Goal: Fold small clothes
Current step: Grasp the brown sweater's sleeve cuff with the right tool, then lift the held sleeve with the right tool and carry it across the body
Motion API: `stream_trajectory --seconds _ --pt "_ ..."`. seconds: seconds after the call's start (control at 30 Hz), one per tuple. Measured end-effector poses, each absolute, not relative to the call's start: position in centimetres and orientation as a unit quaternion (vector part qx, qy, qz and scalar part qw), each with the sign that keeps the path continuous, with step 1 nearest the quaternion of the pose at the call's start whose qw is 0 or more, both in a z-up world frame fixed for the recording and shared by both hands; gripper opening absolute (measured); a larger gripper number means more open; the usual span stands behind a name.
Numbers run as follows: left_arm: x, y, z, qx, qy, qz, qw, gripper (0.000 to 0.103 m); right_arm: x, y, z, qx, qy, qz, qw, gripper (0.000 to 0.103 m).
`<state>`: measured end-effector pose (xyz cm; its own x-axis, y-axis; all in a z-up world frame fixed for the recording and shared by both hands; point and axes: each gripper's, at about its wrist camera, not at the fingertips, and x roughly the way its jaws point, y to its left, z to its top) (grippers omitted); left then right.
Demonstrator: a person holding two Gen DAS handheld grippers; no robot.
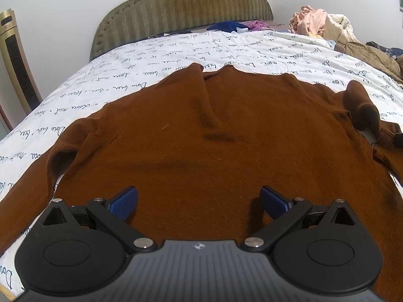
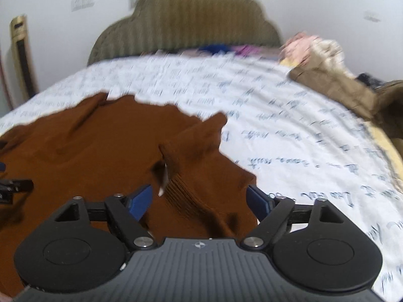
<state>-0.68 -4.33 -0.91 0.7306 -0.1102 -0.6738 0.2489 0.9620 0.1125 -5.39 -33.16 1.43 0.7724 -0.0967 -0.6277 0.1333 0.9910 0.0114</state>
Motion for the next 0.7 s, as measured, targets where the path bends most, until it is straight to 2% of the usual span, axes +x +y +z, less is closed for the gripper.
stream_trajectory --seconds 0.03,0.1,0.13,0.2,0.27,0.4,0.6,0.7 --pt "-0.7 -4.4 -0.9 0.1 0.353 -0.097 0.925 0.103 -4.8 -33.6 1.2 0.032 0.344 -0.046 0.937 0.074" --pt "-0.8 -4.3 -1.0 0.102 0.353 -0.096 0.925 0.103 -3.8 -34.4 0.6 0.045 0.366 -0.022 0.929 0.053" --pt "-0.7 -4.3 -1.0 0.102 0.354 -0.095 0.925 0.103 -3.4 -34.6 0.3 0.051 0.377 -0.012 0.925 0.047" --pt "-0.7 -4.2 -1.0 0.103 0.355 -0.092 0.925 0.103 -3.2 -34.2 -0.2 0.056 0.386 0.003 0.921 0.02" --pt "-0.6 -4.1 -1.0 0.104 0.356 -0.089 0.925 0.103 -3.9 -33.7 0.2 0.052 0.372 0.006 0.927 0.008" --pt "-0.6 -4.0 -1.0 0.101 0.358 -0.089 0.924 0.103 -6.8 -34.0 2.2 0.053 0.295 -0.077 0.951 0.007" --pt "-0.8 -4.0 -1.1 0.105 0.357 -0.09 0.924 0.103 -13.7 -39.3 3.8 0.142 0.159 -0.288 0.934 0.007" --pt "-0.7 -4.0 -1.2 0.104 0.358 -0.087 0.924 0.103 -18.1 -42.9 3.0 0.238 0.095 -0.352 0.9 0.007"
